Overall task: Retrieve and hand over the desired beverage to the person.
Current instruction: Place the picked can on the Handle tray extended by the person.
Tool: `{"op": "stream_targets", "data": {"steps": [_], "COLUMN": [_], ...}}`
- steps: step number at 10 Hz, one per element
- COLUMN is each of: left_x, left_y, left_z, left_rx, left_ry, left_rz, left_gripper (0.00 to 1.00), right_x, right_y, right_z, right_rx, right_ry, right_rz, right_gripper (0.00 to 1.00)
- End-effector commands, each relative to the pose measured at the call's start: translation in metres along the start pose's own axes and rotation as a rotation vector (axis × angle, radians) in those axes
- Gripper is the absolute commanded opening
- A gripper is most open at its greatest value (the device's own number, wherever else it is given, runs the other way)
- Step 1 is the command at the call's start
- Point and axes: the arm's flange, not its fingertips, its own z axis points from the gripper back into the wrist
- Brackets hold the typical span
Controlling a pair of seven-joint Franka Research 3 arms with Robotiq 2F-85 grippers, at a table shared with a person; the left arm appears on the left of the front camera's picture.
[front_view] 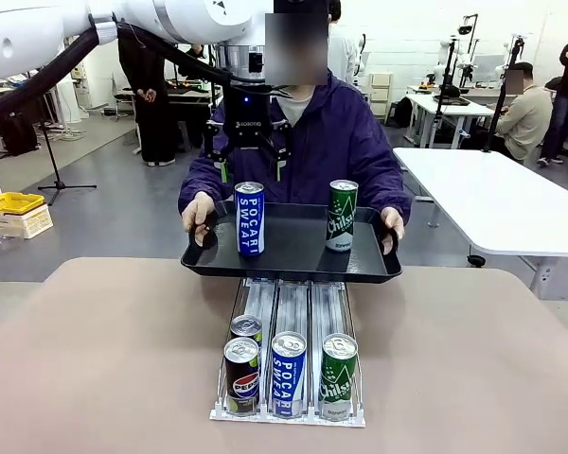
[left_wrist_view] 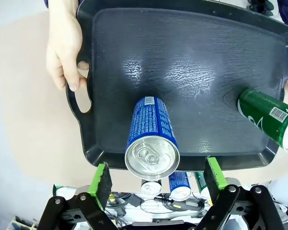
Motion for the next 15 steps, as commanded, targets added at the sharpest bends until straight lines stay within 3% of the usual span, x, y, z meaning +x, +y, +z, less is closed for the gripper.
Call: {"op": "stream_targets", "data": {"steps": [1,2,4,7,10,14,15], "left_x": [-0.002,-0.018,-0.097,-0.18,-0.198,-0.188,-0.193], "left_y": [-0.002,0.004,0.048,0.119,0.162,0.18,0.18], "left_z": [0.01,0.02,0.049,0.066,0.069,0.066,0.07], "left_rx": [-0.004,-0.019,-0.09,-0.124,-0.174,-0.213,-0.166], "left_ry": [0.028,0.024,-0.053,-0.204,-0.284,-0.321,-0.304], "left_rz": [-0.049,-0.11,-0.407,-0.46,-0.452,-0.356,-0.401], "left_gripper": [1.0,1.0,1.0,1.0,1.0,1.0,1.0], "right_x": [0.001,0.001,0.001,0.001,0.001,0.001,0.001], "right_y": [-0.001,-0.001,-0.001,-0.001,-0.001,-0.001,-0.001], "right_z": [-0.001,-0.001,-0.001,-0.001,-0.001,-0.001,-0.001], "right_rx": [0.03,0.03,0.03,0.03,0.03,0.03,0.03], "right_ry": [-0.019,-0.019,-0.019,-0.019,-0.019,-0.019,-0.019], "right_rz": [0.014,0.014,0.014,0.014,0.014,0.014,0.014], "right_gripper": [1.0,1.0,1.0,1.0,1.0,1.0,1.0]}}
